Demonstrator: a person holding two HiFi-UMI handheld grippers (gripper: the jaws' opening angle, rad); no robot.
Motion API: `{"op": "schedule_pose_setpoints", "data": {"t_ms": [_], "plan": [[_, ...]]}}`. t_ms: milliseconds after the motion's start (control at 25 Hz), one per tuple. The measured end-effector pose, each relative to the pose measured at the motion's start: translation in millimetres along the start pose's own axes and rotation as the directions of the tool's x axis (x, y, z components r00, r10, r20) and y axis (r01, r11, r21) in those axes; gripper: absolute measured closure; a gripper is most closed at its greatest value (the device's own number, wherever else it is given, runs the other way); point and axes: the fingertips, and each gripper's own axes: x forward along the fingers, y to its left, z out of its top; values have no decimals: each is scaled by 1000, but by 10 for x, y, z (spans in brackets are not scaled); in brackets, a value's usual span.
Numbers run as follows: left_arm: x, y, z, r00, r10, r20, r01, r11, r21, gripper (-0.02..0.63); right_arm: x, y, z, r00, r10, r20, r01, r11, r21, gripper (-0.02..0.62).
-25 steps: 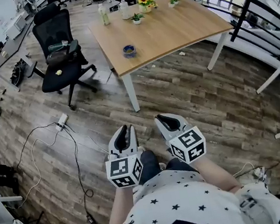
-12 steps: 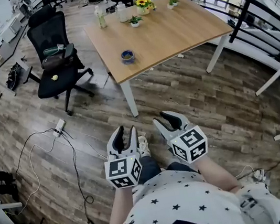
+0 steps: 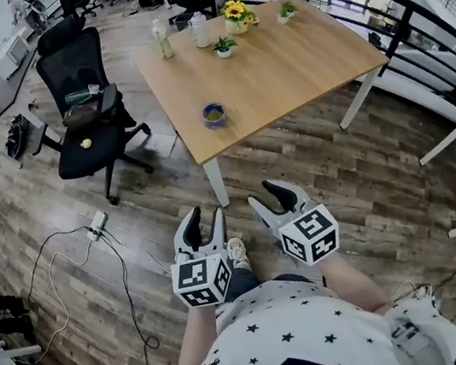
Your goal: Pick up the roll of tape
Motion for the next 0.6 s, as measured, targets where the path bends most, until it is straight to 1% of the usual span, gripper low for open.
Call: {"op": "schedule_pose_setpoints", "data": {"t_ms": [320,600], "plan": [[581,420,324,1000,-6,-4,6,1000,-1,430,664,-322,350,1000,-15,-4,15,1000,1,430],[997,765,530,1000,-6,-5,6,1000,-2,430,1171,-520,550,1000,-21,-8,21,1000,3,428]]}}
